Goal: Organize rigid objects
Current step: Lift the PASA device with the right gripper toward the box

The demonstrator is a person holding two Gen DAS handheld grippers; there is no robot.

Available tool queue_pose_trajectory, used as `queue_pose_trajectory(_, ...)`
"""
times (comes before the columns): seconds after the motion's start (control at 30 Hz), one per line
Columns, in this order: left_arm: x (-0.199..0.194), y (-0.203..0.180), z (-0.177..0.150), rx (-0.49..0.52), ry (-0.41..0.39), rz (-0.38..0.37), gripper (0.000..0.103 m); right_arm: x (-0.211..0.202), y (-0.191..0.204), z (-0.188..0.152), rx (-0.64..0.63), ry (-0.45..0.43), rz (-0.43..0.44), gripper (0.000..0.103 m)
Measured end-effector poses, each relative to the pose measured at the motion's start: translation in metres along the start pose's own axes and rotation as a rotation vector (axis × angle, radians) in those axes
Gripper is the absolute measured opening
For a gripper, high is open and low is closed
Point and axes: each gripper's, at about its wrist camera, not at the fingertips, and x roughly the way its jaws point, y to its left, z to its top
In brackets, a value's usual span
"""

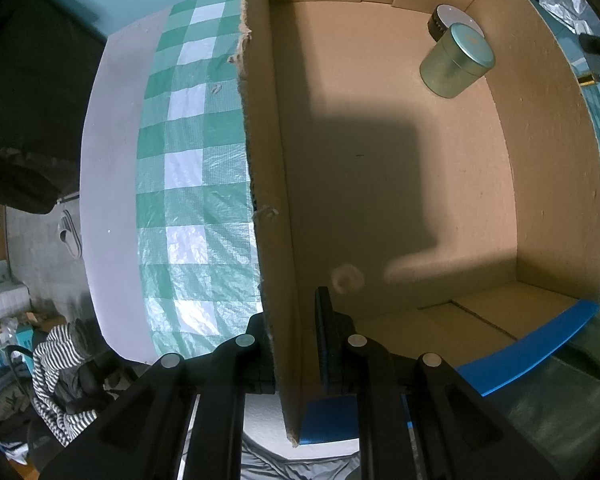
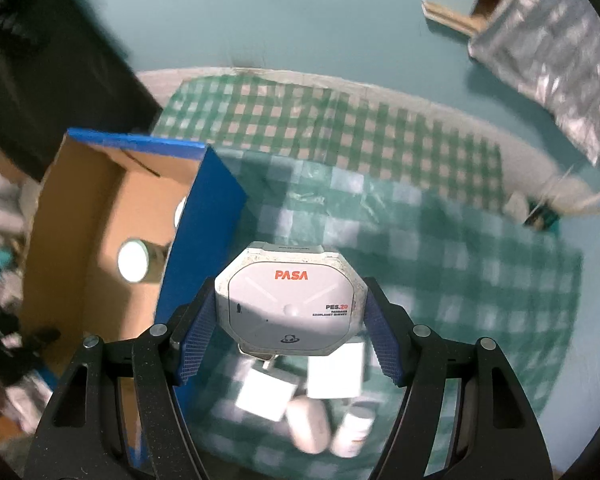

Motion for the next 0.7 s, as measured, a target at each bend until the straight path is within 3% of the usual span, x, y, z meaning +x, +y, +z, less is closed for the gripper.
queue_pose_trajectory(0.23, 0.001, 0.0, -0.001, 0.005, -0.001, 0.002, 0.013, -0.004, -0.001, -0.003, 0.017, -0.032, -0.026, 0.07)
queue_pose_trajectory(0.33, 0.002, -0.001, -0.001, 0.008, -0.001, 0.0, 0.013, -0.005, -0.004, -0.003, 0.053, -0.019, 0.042, 0.07)
queue_pose_trajectory(0.7, 0.002, -0.002, 0.0, 0.013, 0.003, 0.0, 0.013, -0.036, 0.013, 0.01, 0.054, -0.039, 0.12, 0.07)
